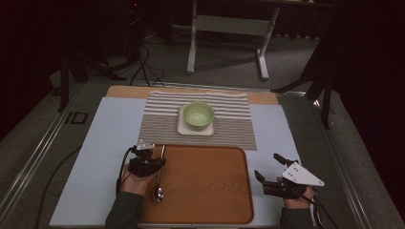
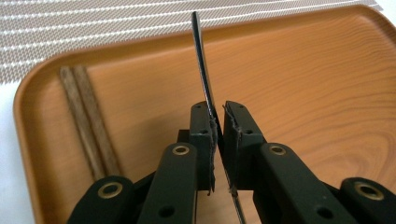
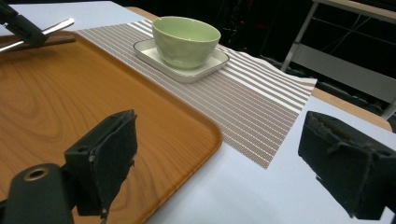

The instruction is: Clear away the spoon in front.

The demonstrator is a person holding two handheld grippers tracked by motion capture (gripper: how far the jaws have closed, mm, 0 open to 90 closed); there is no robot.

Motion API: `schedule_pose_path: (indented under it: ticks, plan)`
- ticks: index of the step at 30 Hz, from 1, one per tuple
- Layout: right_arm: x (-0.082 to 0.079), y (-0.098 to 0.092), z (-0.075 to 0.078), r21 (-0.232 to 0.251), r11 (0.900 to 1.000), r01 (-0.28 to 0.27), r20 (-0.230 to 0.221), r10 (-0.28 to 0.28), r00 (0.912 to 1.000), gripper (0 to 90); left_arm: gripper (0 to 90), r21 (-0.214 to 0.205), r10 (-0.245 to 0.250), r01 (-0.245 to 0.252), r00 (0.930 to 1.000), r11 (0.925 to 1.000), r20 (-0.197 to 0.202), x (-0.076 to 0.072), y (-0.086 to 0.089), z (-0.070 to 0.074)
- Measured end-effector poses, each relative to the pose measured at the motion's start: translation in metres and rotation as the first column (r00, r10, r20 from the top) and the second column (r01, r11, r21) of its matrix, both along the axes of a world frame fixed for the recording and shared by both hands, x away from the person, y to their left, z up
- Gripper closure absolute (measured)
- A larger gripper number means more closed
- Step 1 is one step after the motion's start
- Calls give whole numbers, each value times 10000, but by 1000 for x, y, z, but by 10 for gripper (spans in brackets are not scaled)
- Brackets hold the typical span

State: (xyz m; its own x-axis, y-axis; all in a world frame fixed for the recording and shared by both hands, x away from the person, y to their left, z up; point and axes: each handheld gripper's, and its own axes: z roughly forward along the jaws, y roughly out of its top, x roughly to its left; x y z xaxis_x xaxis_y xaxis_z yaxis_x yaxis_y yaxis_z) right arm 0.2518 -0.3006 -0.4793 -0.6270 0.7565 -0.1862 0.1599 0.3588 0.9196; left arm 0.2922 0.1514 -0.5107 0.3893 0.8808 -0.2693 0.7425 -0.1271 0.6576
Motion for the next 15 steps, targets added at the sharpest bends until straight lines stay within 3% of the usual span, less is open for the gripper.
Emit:
schedule_pose_path:
  ticks: [7,11,15]
  plan:
    - [0,0,0,-13,10000,-11,3,11,10000,112,712,216,472,-468,9987,9987,-179,-6,3,-8]
    - [0,0,0,-20,10000,-16,4,16,10000,112,674,572,545,-534,9983,9969,-188,-7,1,-10]
    - [0,0,0,-19,10000,-20,2,20,10000,112,640,548,681,-672,9976,9962,-140,-8,2,-10]
